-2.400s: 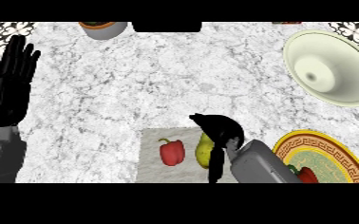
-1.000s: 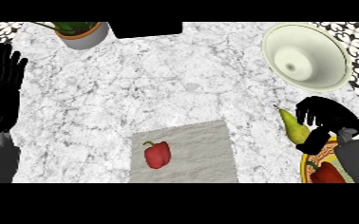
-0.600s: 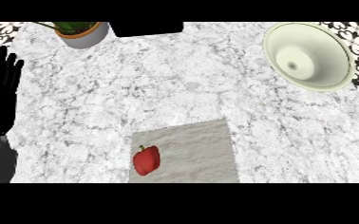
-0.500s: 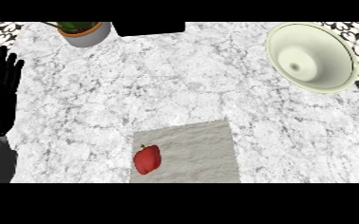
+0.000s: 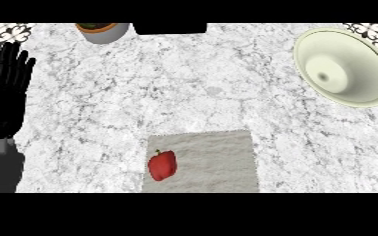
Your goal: Pick the pear from the placemat and place it in the bowl
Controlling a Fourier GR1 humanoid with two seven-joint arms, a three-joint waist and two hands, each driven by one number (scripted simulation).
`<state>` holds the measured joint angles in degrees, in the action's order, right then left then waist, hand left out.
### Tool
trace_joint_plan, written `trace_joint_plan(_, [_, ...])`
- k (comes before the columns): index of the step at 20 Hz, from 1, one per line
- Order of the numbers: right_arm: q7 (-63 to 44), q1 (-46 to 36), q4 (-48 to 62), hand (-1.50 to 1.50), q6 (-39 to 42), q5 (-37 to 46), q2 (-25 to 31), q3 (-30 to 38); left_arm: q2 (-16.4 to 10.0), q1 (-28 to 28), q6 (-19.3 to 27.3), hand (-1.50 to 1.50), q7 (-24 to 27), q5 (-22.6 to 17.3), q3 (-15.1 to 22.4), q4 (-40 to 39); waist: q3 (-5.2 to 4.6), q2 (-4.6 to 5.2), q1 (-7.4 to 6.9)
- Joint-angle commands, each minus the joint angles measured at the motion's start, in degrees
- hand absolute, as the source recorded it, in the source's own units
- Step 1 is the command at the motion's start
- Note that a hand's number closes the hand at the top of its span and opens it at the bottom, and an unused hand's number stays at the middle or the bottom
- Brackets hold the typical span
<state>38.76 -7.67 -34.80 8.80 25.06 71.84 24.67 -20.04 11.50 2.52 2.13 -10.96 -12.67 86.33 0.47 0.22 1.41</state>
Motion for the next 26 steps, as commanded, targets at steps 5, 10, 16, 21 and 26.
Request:
trace_joint_plan(5, [13.29, -6.98, 10.47, 1.50, 11.09, -6.22, 5.34, 5.65, 2.06, 1.05, 0.64, 0.00, -1.01, 1.52, 3.01, 1.49, -0.23, 0.16, -2.81])
trace_joint_plan(10, [9.94, -12.90, 9.30, 1.50, 23.48, -8.73, 9.97, 4.55, 0.88, 3.12, -0.44, 0.00, -1.09, 0.96, 2.04, -0.51, -0.41, 0.13, -3.01])
trace_joint_plan(16, [-0.39, -21.78, 4.58, 1.50, 23.20, -8.14, 3.95, -1.12, 2.76, 6.00, 0.43, 0.00, 0.31, 2.51, 3.23, -4.57, -0.48, 0.26, -2.99])
trace_joint_plan(21, [-5.80, -26.23, -0.99, 1.50, 22.60, -5.96, -1.00, -6.68, 1.05, 1.98, -1.57, 0.00, 0.41, 1.22, 1.40, -1.63, -0.50, 0.00, -3.03])
trace_joint_plan(26, [-14.59, -34.03, -1.93, 1.50, 20.56, -2.76, -8.81, -12.03, 2.14, 3.93, 0.24, 0.00, -1.64, 2.66, 2.95, -0.01, -0.46, 0.12, -3.58])
